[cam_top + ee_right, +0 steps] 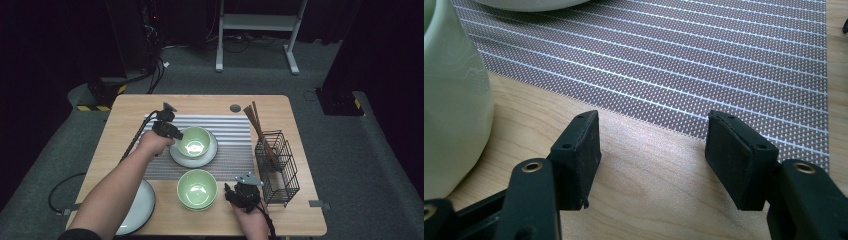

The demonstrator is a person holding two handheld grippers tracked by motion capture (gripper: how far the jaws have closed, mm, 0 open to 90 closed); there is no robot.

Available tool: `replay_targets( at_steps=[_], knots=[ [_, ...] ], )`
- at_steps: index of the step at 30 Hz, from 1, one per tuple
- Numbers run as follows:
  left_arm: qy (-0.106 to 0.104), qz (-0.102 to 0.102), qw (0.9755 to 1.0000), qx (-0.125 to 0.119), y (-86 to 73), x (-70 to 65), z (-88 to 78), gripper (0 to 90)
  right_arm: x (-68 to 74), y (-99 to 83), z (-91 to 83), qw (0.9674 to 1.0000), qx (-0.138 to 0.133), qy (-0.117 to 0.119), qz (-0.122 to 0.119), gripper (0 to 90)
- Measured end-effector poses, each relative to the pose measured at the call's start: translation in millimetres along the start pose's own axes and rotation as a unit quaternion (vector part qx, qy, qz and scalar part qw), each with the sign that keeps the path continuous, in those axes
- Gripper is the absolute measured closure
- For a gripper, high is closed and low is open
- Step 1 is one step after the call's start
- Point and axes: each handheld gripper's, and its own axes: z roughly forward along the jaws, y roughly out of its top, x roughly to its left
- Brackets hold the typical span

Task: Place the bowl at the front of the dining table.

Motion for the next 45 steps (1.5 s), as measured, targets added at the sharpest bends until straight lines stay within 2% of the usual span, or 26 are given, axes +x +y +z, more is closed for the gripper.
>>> replay_targets(
  at_steps=[7,12,15,16,19,23,26,40,44,45],
  knots=[
    [0.004,-0.007,0.9999,-0.01,0.3,-0.7,3.0,84.5,-0.1,-0.1,-0.1,1.0,0.0,0.0,0.0,38.7],
    [0.008,0.0,0.9999,-0.007,0.2,0.5,3.3,84.7,-0.3,0.0,0.0,1.0,0.001,0.0,-0.002,38.7],
    [0.01,-0.003,0.9998,-0.017,-0.5,-0.7,4.2,84.7,-0.2,0.1,0.1,1.0,0.001,0.0,-0.002,38.7],
    [0.014,0.006,0.9997,-0.019,-1.1,-1.1,4.1,84.8,-0.2,0.0,0.0,1.0,0.001,0.0,-0.001,38.6],
    [0.015,0.004,0.9997,-0.019,-1.5,-1.2,3.8,84.9,-0.3,0.1,0.1,1.0,0.001,0.001,-0.001,38.7],
    [0.012,0.014,0.9997,-0.015,-3.6,-2.2,2.9,84.6,0.1,0.1,0.2,1.0,0.001,0.0,-0.002,38.7],
    [0.013,0.013,0.9996,-0.021,-4.5,-4.1,3.8,84.5,0.2,0.2,0.3,1.0,0.001,0.0,-0.001,38.7],
    [0.014,0.016,0.9995,-0.022,-5.4,-4.0,3.6,84.0,-0.1,0.3,0.3,1.0,0.001,0.001,-0.002,38.6],
    [0.01,0.014,0.9996,-0.023,-6.5,-5.1,4.1,78.6,0.1,0.4,0.4,1.0,0.001,0.0,-0.003,38.7],
    [0.01,0.025,0.9995,-0.018,-7.1,-5.0,3.2,76.8,0.1,0.4,0.4,1.0,0.001,0.0,-0.003,38.6]
  ],
)
